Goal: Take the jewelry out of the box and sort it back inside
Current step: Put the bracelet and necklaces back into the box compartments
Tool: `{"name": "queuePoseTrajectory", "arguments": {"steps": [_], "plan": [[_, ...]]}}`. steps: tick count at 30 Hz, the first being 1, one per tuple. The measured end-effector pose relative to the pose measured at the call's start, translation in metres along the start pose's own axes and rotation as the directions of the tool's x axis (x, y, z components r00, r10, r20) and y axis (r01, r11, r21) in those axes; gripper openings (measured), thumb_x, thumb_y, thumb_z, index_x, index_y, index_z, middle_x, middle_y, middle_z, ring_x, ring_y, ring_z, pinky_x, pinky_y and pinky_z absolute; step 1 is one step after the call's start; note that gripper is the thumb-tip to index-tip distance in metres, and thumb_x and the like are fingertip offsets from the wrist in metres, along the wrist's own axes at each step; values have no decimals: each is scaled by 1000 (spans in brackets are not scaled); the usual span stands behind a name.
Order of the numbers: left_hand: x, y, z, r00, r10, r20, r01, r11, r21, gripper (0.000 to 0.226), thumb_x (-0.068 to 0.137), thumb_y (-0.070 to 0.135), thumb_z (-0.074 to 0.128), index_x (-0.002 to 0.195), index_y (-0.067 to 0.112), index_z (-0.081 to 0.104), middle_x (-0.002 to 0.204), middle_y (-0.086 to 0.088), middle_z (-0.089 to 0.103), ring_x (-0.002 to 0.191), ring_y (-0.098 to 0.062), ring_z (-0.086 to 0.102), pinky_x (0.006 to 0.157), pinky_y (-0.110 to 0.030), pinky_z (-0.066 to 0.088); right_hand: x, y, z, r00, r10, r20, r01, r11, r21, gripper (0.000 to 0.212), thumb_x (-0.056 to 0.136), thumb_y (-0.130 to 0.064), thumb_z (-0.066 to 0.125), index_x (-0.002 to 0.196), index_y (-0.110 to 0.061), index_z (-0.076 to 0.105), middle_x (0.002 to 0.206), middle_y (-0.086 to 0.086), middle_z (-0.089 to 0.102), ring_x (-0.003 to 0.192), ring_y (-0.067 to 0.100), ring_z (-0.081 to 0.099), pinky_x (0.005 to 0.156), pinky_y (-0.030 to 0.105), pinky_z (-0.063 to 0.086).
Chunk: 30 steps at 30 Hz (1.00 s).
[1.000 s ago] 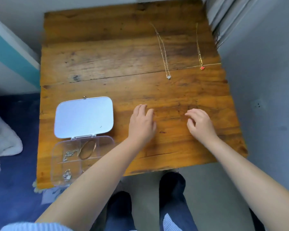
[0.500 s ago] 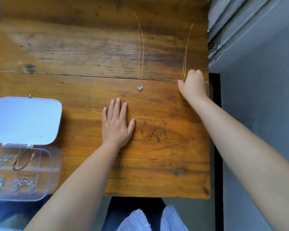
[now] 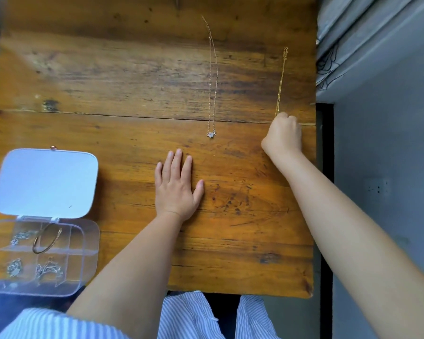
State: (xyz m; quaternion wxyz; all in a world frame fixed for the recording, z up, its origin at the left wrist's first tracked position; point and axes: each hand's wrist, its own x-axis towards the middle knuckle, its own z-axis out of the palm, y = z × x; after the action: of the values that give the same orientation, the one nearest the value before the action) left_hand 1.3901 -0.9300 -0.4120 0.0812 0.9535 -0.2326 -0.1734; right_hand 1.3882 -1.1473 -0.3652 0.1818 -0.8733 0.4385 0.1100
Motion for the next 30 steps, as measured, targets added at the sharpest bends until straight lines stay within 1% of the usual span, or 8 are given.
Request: {"name": "queuePoseTrajectory", "arguments": {"steps": [5, 11, 16, 19, 22, 24, 26, 30], "plan": [[0, 1, -1, 1000, 0, 18, 0, 1000, 7, 69, 82, 45, 29, 142, 12, 30, 156, -12, 19, 145, -27, 11, 117, -45, 5, -12, 29, -5, 1000, -17, -1, 17, 999, -43, 25, 83, 4, 55, 107, 5, 50, 105, 26, 63, 102, 41, 55, 80, 42, 51], [0, -1, 2, 1000, 2, 25, -3, 999, 34, 65, 89, 47, 29, 145, 14, 24, 157, -9, 14, 145, -24, 5, 118, -42, 0, -39, 60, -10, 992, 86, 88, -93, 993, 78, 10, 85, -4, 54, 91, 3, 58, 84, 14, 57, 79, 28, 56, 59, 24, 39], [-1, 0, 0, 1000, 15, -6, -15, 1000, 24, 61, 93, 40, 41, 145, 13, 23, 157, -9, 14, 145, -24, 5, 118, -43, 2, -65, 87, -15, 971, 144, 190, -151, 988, 26, 14, 86, -4, 55, 95, 1, 63, 100, 18, 65, 81, 26, 55, 71, 30, 46], [-3, 0, -2, 1000, 23, -13, -23, 1000, 9, 59, 94, 38, 40, 145, 12, 22, 157, -10, 13, 145, -24, 5, 118, -43, 3, -84, 92, -14, 953, 167, 253, -183, 982, 39, 19, 85, 0, 51, 99, 3, 63, 94, 16, 62, 88, 31, 60, 81, 39, 54], [-7, 5, -8, 1000, 4, 12, -4, 999, -33, 57, 95, 34, 42, 144, 11, 24, 157, -10, 13, 145, -25, 6, 118, -43, 6, -105, 86, -15, 843, 211, 495, -349, 914, 205, 20, 89, 2, 48, 106, 3, 59, 95, 13, 52, 81, 23, 57, 75, 35, 58], [-16, 6, -15, 999, -8, 49, 11, 998, -64, 54, 94, 31, 44, 141, 10, 30, 156, -11, 16, 144, -27, 9, 118, -43, 12, -122, 79, -20, 739, 160, 655, -415, 874, 255, 16, 90, 3, 48, 96, 0, 63, 98, 12, 52, 80, 20, 55, 65, 28, 56], [-33, 2, -24, 994, -33, 104, 46, 991, -124, 48, 93, 29, 46, 137, 9, 37, 155, -12, 19, 143, -28, 10, 117, -43, 15, -139, 72, -23, 707, 56, 705, -386, 866, 319, 25, 91, 3, 47, 74, -5, 64, 87, 10, 51, 74, 17, 51, 63, 26, 54], [-75, -33, -44, 991, 0, 132, 31, 972, -232, 43, 93, 27, 49, 132, 9, 45, 150, -12, 29, 140, -28, 19, 115, -42, 22, -175, 39, -32, 812, -90, 577, -176, 905, 388, 41, 89, -1, 36, 51, -13, 46, 63, 5, 42, 60, 18, 42, 64, 30, 44]]}}
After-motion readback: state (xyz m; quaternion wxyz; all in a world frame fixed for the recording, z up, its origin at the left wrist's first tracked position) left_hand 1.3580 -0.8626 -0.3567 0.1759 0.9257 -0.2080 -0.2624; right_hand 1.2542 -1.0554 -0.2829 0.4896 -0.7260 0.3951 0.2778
